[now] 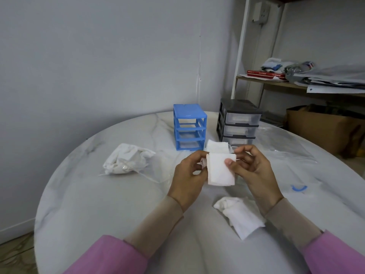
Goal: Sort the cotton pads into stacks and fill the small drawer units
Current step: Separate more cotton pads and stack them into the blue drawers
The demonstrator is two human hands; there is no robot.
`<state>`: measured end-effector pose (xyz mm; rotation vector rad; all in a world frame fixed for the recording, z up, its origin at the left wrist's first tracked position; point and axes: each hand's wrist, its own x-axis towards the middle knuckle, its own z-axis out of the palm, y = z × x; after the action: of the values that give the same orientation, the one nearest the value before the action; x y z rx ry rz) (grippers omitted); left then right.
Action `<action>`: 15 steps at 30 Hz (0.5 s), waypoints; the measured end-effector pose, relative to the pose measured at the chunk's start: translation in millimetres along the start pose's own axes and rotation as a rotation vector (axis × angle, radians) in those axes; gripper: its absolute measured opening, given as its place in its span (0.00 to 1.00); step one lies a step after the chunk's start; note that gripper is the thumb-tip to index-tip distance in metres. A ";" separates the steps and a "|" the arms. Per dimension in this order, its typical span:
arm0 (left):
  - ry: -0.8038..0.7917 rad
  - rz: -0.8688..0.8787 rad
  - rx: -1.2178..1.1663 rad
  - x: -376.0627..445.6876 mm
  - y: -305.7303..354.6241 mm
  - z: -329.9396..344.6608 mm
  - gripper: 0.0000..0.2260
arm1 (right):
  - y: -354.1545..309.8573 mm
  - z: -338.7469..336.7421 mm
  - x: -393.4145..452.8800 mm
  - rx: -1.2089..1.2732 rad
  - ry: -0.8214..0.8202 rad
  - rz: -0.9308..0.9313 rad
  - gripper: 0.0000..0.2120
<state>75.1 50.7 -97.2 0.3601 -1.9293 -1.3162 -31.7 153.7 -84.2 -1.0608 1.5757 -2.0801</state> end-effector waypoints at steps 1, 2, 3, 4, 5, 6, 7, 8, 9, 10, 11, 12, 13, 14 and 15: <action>-0.001 -0.002 -0.028 -0.2 0.2 0.0 0.12 | 0.4 0.3 -0.1 -0.015 0.007 -0.012 0.11; -0.001 -0.010 -0.052 -0.5 0.8 0.2 0.14 | 0.5 0.2 0.3 -0.027 0.021 -0.023 0.12; -0.006 -0.021 -0.078 -0.7 1.6 0.5 0.16 | 0.5 -0.4 0.6 -0.033 0.037 -0.033 0.12; -0.011 -0.036 -0.103 -1.3 3.0 0.8 0.16 | 0.9 -1.2 1.1 -0.038 0.052 -0.042 0.11; -0.020 -0.051 -0.131 -1.9 4.2 1.1 0.16 | 1.0 -2.1 1.6 -0.052 0.064 -0.047 0.11; -0.028 -0.065 -0.154 -2.7 5.5 1.3 0.15 | 1.0 -2.9 1.7 -0.067 0.071 -0.048 0.11; -0.033 -0.075 -0.174 -2.7 6.0 1.5 0.14 | 1.0 -3.5 2.0 -0.073 0.074 -0.045 0.10; -0.036 -0.083 -0.190 -2.6 6.7 1.5 0.14 | 1.0 -3.7 2.1 -0.072 0.072 -0.037 0.09; -0.034 -0.093 -0.205 -2.4 6.7 1.4 0.13 | 0.7 -3.6 2.0 -0.071 0.066 -0.030 0.09; -0.030 -0.104 -0.221 -2.2 6.9 1.4 0.12 | 0.8 -3.4 1.9 -0.080 0.057 -0.026 0.09; -0.028 -0.112 -0.240 -2.2 7.3 1.5 0.11 | 0.9 -3.2 1.7 -0.099 0.048 -0.027 0.09; -0.030 -0.118 -0.256 -2.3 7.8 1.7 0.09 | 1.2 -3.0 1.5 -0.121 0.042 -0.031 0.09; -0.036 -0.123 -0.267 -1.9 7.5 1.9 0.08 | 1.5 -3.3 1.4 -0.142 0.041 -0.036 0.09; -0.044 -0.127 -0.276 -1.8 7.1 2.2 0.07 | 2.0 -3.5 1.4 -0.157 0.044 -0.038 0.09; -0.050 -0.128 -0.277 -1.6 5.7 2.4 0.08 | 2.5 -3.8 1.4 -0.164 0.048 -0.038 0.09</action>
<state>75.4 55.7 -93.3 0.3179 -1.7570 -1.6662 -35.9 154.5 -86.5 -1.1109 1.7895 -2.0436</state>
